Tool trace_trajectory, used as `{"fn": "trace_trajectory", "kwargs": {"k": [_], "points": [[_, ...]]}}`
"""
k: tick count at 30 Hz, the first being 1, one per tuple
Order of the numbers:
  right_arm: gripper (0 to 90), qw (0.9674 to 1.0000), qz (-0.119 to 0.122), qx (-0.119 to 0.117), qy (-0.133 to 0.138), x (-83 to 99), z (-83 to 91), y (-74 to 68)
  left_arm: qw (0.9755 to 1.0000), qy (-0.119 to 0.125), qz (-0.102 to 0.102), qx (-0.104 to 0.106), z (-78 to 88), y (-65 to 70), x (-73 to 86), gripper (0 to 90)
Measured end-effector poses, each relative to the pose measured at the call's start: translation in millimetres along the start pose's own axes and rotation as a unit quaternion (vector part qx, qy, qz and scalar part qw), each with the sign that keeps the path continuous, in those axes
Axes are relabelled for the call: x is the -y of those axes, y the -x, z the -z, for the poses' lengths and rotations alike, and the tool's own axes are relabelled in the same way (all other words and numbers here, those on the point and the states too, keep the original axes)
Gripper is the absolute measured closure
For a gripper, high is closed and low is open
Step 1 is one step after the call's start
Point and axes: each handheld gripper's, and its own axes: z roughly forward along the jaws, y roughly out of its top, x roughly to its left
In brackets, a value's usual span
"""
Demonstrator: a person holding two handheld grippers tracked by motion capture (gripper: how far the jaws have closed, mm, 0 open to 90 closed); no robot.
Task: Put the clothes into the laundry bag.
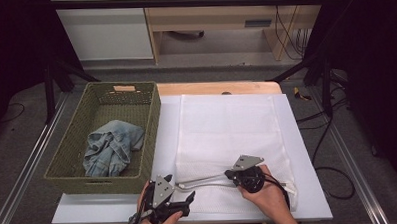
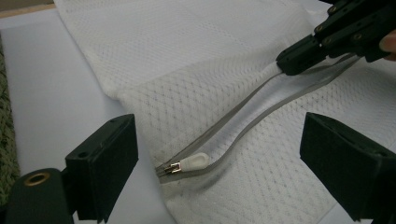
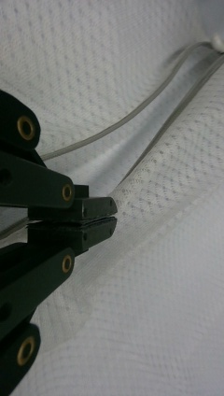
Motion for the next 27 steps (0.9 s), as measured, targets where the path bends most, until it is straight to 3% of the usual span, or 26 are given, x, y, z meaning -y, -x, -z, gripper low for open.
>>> {"fn": "trace_trajectory", "kwargs": {"k": [10,27], "points": [[89.5,0.9992,-0.018,0.008,0.035,-11.6,21.7,-0.4,1.0000,-0.006,-0.003,-0.001,-1.2,1.7,1.2,10.8],[89.4,0.9993,-0.021,0.009,0.030,-10.0,19.1,-1.2,0.9999,-0.010,-0.004,0.002,-2.6,3.1,1.9,10.5]]}}
